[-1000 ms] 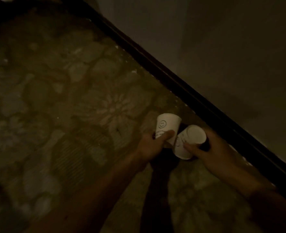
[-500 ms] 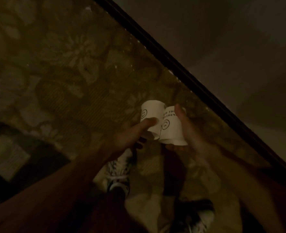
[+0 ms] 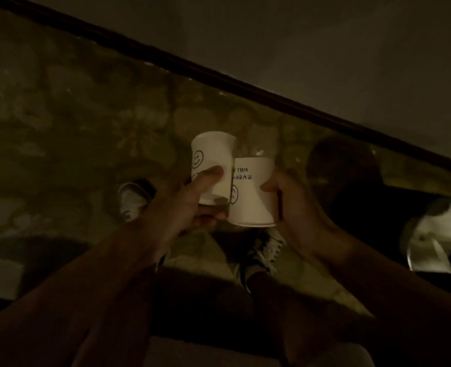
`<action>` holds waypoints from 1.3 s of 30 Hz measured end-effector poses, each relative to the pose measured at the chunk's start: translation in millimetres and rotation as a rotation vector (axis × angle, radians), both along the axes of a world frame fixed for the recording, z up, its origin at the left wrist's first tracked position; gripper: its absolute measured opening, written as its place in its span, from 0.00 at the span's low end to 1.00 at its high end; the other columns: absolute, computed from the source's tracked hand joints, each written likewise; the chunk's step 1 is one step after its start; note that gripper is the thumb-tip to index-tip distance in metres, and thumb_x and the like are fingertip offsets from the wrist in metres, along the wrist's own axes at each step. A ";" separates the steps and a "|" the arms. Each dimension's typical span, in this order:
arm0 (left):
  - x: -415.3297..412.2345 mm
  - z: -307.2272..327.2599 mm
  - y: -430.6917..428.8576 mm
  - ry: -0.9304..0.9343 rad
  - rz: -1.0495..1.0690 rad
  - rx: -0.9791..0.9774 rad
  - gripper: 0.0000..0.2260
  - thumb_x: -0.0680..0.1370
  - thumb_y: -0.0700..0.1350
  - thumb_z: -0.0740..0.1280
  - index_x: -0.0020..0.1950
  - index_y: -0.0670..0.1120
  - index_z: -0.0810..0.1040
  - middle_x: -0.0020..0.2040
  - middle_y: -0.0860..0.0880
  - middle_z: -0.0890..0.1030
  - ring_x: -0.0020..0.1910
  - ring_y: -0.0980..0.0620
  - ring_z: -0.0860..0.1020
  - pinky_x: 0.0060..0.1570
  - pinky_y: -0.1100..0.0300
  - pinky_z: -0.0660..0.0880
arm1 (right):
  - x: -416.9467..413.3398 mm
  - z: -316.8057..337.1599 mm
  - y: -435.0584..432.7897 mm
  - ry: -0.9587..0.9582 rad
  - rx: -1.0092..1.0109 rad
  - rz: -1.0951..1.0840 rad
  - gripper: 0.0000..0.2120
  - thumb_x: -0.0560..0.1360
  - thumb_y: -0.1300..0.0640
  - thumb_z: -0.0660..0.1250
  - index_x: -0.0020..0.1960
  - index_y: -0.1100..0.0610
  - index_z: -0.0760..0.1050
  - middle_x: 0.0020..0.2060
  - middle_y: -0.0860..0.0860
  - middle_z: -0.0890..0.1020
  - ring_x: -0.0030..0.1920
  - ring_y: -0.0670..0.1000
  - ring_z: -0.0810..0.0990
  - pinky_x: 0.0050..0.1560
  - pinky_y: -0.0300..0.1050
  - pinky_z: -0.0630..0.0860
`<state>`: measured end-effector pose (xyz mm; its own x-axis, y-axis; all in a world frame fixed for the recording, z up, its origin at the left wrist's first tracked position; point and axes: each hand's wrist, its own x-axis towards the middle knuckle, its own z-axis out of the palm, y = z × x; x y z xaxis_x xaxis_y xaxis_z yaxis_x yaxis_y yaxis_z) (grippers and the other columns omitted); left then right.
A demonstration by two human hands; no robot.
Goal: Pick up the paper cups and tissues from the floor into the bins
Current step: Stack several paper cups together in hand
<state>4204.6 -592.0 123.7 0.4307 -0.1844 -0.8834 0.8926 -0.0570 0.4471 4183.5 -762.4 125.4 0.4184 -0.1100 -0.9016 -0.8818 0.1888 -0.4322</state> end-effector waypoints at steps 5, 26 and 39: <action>-36.9 22.8 -91.0 0.126 -0.059 -0.201 0.22 0.65 0.60 0.72 0.54 0.51 0.78 0.48 0.47 0.86 0.47 0.46 0.85 0.40 0.57 0.82 | -64.9 35.7 -86.2 -0.013 -0.025 -0.218 0.17 0.78 0.47 0.62 0.65 0.49 0.69 0.56 0.52 0.78 0.50 0.54 0.82 0.38 0.48 0.81; -114.9 25.3 -302.8 0.146 -0.744 -0.052 0.31 0.54 0.61 0.75 0.54 0.52 0.78 0.42 0.46 0.86 0.41 0.45 0.86 0.29 0.57 0.79 | -258.5 19.8 -263.3 0.096 -0.571 -0.533 0.24 0.73 0.45 0.70 0.65 0.48 0.67 0.57 0.49 0.74 0.49 0.48 0.79 0.36 0.39 0.79; -154.6 0.9 -370.4 0.153 -0.828 0.121 0.42 0.50 0.68 0.72 0.60 0.47 0.78 0.39 0.46 0.86 0.33 0.49 0.85 0.26 0.57 0.78 | -279.8 -28.4 -336.5 0.117 -0.725 -0.149 0.31 0.72 0.46 0.73 0.66 0.59 0.63 0.64 0.56 0.68 0.63 0.57 0.69 0.60 0.50 0.70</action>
